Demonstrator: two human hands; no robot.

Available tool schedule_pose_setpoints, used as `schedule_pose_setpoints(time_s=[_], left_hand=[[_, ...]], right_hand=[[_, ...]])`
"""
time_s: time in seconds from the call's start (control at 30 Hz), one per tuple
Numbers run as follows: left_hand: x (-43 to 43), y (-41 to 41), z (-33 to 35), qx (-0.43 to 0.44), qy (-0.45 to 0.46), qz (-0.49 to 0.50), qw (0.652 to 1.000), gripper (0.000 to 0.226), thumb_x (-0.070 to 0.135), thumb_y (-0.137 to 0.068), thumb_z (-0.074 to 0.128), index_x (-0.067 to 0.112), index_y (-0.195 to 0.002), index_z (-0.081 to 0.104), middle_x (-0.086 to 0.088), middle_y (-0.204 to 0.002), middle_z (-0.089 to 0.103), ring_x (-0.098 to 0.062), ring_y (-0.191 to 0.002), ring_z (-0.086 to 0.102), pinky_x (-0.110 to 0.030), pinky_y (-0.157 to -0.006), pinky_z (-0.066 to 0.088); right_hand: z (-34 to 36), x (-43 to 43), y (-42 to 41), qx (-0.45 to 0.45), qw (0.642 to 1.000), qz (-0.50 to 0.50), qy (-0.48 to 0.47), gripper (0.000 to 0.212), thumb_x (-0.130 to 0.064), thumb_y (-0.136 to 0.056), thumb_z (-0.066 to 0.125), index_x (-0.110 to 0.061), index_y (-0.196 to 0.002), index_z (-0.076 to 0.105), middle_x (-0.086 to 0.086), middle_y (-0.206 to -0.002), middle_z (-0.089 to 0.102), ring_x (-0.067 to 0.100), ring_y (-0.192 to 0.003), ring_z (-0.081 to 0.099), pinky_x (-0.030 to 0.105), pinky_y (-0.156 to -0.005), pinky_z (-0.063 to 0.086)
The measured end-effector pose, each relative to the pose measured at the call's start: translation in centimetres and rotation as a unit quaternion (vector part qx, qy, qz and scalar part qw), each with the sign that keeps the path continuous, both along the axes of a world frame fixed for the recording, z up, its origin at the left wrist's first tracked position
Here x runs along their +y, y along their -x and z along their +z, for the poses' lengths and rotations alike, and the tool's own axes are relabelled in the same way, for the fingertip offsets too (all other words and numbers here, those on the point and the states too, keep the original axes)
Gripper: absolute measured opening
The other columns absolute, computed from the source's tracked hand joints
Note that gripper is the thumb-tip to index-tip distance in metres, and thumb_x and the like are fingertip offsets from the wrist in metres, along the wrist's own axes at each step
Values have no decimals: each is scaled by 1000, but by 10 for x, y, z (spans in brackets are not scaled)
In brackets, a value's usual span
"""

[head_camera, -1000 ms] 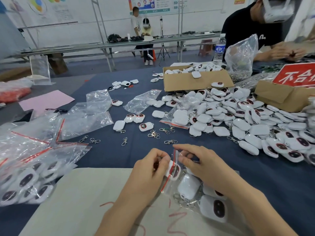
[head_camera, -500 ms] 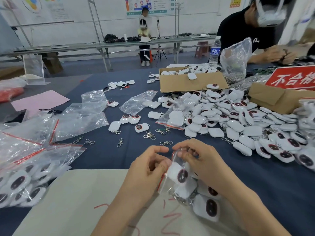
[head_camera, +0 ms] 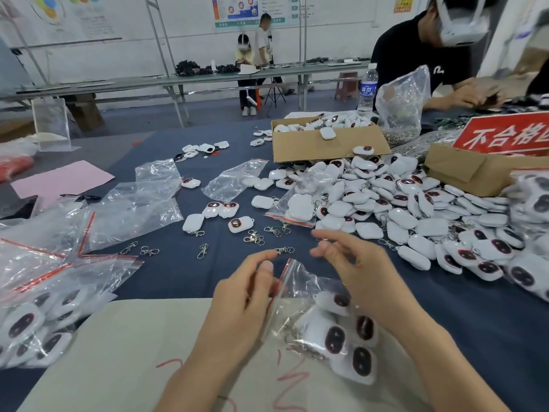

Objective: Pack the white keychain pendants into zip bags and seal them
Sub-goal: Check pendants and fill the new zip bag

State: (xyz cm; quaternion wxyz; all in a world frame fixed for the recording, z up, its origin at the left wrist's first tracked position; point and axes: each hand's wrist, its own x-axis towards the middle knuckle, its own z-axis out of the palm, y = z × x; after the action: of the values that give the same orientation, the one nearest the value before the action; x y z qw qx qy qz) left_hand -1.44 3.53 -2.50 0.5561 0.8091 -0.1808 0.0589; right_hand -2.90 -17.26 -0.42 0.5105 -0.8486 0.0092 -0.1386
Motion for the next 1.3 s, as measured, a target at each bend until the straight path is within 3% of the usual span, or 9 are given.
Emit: schedule_pose_setpoints(time_s=[0.07,0.13,0.23,0.37,0.63,0.8,0.9,1.07,1.3], left_hand=[[3,-8,-4,-3,0,47,999,22,37,-107,44,46,-111,64,12,-83,74,-7,-73,69,-15,-67,49],[4,-16,-7,18,7,80,997,21,30,-107,46,40,-109,64,12,-80,73,-5,-73,64,-11,-67,45],[2,-25,-10,54,5,111,992,21,25,-106,47,37,-106,64,11,-77,73,-2,-67,62,-16,-67,45],[1,-29,-12,65,-18,130,989,24,22,-105,45,37,-104,64,10,-72,73,-3,-65,63,-26,-69,46],[-7,-36,-10,75,-92,158,980,24,23,-103,44,38,-99,62,18,-66,71,-2,-68,63,-29,-66,45],[-16,-45,-6,75,-190,201,958,23,28,-98,42,38,-101,63,11,-67,70,-10,-79,63,-33,-65,41],[-21,-50,-6,53,-228,224,946,25,29,-99,41,37,-103,64,5,-74,67,-22,-79,58,-35,-67,38],[-19,-52,-9,51,-228,221,947,26,32,-98,40,38,-106,64,7,-76,68,-23,-83,59,-36,-69,37],[-19,-52,-10,55,-228,203,951,26,32,-98,40,39,-107,63,6,-76,70,-23,-84,62,-38,-73,47]], right_hand=[[-2,-13,-2,-30,993,-97,66,26,-32,-102,54,-38,-124,67,-6,-104,76,5,-86,65,28,-87,52],[-8,-28,-2,-21,956,-201,213,35,-24,-103,51,-25,-137,61,7,-134,64,21,-122,54,43,-111,37],[-15,-44,0,146,892,-271,332,47,-29,-104,43,-19,-150,41,19,-160,28,39,-150,16,56,-122,8],[-22,-48,-1,198,878,-248,357,45,-31,-106,39,-17,-148,40,22,-158,26,39,-146,22,55,-120,12],[-22,-50,-4,36,935,-238,260,36,-19,-97,59,-16,-132,61,12,-124,59,31,-113,47,46,-99,42],[-27,-47,-7,79,923,-240,290,52,-32,-102,53,-20,-151,41,17,-159,29,34,-146,26,45,-119,25],[-29,-52,-7,118,908,-240,323,51,-38,-103,48,-21,-150,42,17,-154,37,37,-133,43,43,-116,23],[-25,-51,-6,69,931,-217,285,35,-28,-102,54,-17,-135,59,10,-135,54,30,-118,50,41,-101,41],[-14,-45,-3,3,943,-188,274,26,-22,-105,49,-18,-123,68,6,-115,67,27,-98,64,46,-88,49]])
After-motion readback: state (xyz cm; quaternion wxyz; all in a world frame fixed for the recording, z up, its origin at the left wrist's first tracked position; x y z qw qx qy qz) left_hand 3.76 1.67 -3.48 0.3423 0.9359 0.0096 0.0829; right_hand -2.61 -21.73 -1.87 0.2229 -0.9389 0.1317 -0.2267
